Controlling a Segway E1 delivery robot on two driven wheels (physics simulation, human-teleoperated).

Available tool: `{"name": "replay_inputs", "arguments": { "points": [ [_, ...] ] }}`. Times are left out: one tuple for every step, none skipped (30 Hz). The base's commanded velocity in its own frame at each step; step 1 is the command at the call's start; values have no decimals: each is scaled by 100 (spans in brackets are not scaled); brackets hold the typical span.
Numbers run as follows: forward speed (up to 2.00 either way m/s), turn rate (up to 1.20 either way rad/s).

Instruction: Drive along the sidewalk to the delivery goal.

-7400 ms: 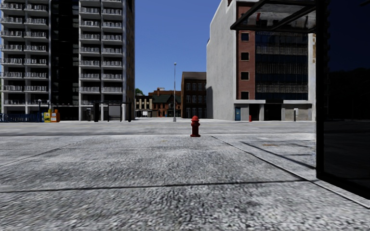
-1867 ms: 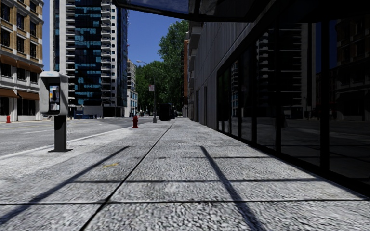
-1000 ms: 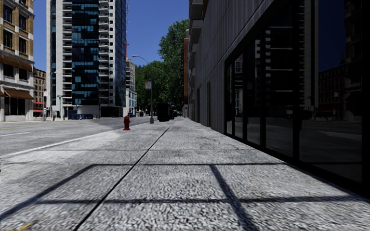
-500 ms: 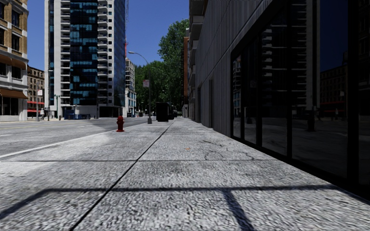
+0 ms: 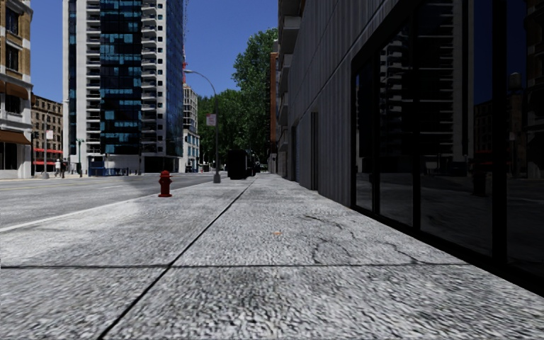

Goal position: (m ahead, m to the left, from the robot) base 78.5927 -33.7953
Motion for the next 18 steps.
{"name": "replay_inputs", "arguments": {
  "points": [
    [200,0],
    [200,0],
    [200,0],
    [200,0],
    [200,0],
    [200,0],
    [200,0],
    [200,0],
    [200,0],
    [200,0],
    [200,0],
    [200,0],
    [200,0],
    [200,0],
    [200,0],
    [200,0],
    [200,0],
    [200,0]
  ]
}}
